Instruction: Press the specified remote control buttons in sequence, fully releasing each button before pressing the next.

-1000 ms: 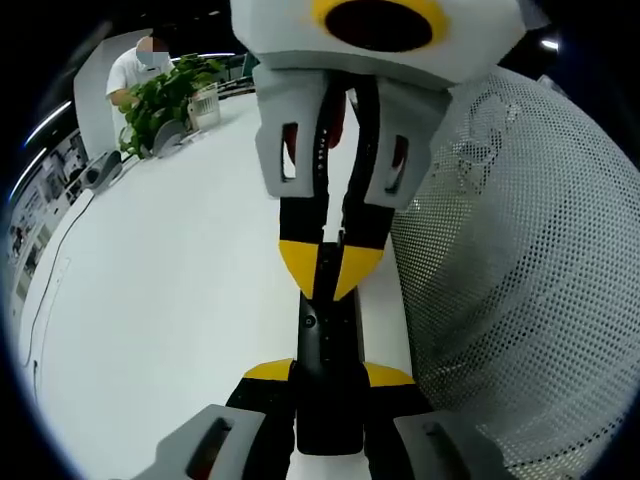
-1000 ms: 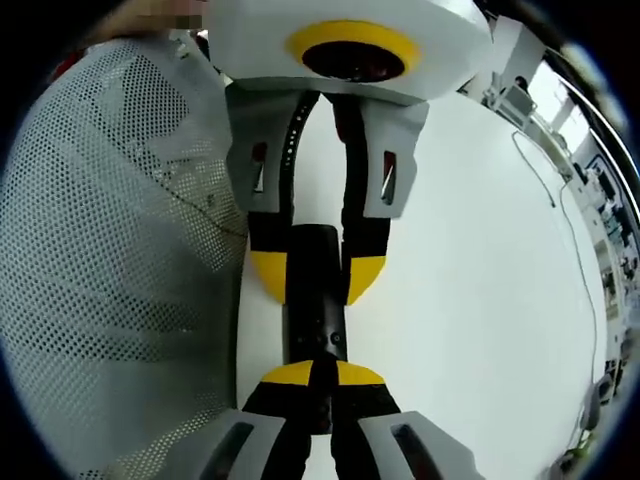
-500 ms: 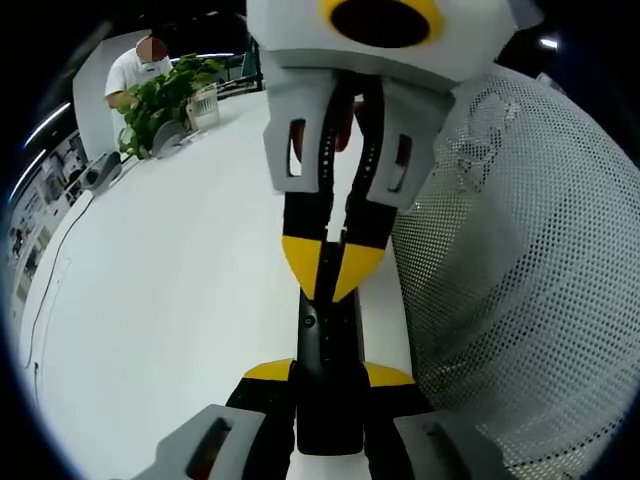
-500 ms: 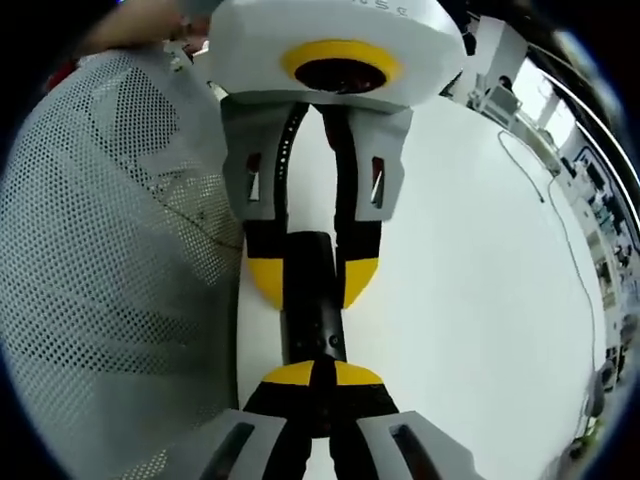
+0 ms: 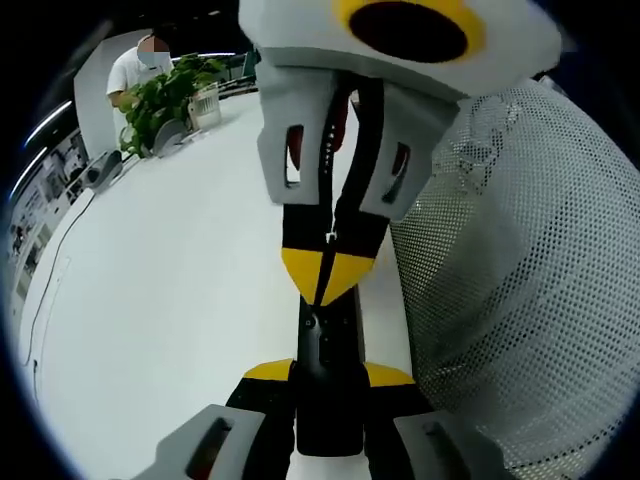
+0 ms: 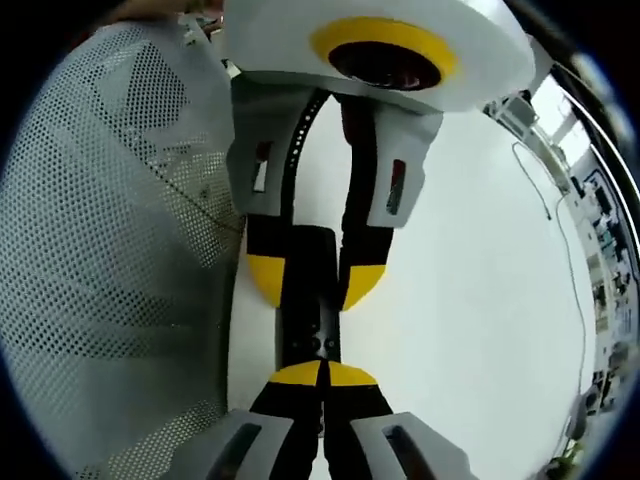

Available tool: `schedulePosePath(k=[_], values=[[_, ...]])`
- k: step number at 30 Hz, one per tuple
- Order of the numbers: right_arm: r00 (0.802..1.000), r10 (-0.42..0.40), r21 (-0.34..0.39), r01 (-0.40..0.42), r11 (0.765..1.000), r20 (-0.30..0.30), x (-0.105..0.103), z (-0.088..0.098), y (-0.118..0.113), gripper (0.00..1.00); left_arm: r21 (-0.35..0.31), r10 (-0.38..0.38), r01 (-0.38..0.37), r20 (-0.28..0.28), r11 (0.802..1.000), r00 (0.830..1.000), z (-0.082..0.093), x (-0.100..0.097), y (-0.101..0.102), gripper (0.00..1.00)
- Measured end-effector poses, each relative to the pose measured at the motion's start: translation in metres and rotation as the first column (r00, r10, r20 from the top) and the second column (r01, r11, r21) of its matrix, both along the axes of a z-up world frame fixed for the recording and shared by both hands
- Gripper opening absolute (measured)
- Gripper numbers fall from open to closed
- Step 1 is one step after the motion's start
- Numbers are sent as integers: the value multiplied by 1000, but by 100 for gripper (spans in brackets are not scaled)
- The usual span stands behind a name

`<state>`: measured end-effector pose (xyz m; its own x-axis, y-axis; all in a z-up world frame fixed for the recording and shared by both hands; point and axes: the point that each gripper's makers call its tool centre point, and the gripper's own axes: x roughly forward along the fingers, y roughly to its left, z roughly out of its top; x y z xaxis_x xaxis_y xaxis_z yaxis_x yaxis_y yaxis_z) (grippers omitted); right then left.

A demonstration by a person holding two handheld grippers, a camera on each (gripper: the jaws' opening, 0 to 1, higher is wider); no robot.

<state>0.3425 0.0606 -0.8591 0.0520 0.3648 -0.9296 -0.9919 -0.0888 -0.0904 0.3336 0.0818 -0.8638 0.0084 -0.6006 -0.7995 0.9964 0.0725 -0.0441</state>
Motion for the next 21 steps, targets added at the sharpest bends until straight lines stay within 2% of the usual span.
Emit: schedulePosePath(k=[4,8,11,21], values=[[999,-41,38,41,998,-22,2,2,-2,0,-1,0,0,1,1000,1000,0,0,0,24],[999,-47,70,47,996,-13,1,3,-3,0,-4,6,-6,-6,1000,1000,0,0,-1,24],[998,-64,89,67,994,-29,-1,4,-5,0,-2,5,-5,-6,1000,1000,0,0,-1,24],[996,-69,83,73,994,-56,-7,3,-10,0,-1,5,-5,-7,1000,1000,0,0,0,24]])
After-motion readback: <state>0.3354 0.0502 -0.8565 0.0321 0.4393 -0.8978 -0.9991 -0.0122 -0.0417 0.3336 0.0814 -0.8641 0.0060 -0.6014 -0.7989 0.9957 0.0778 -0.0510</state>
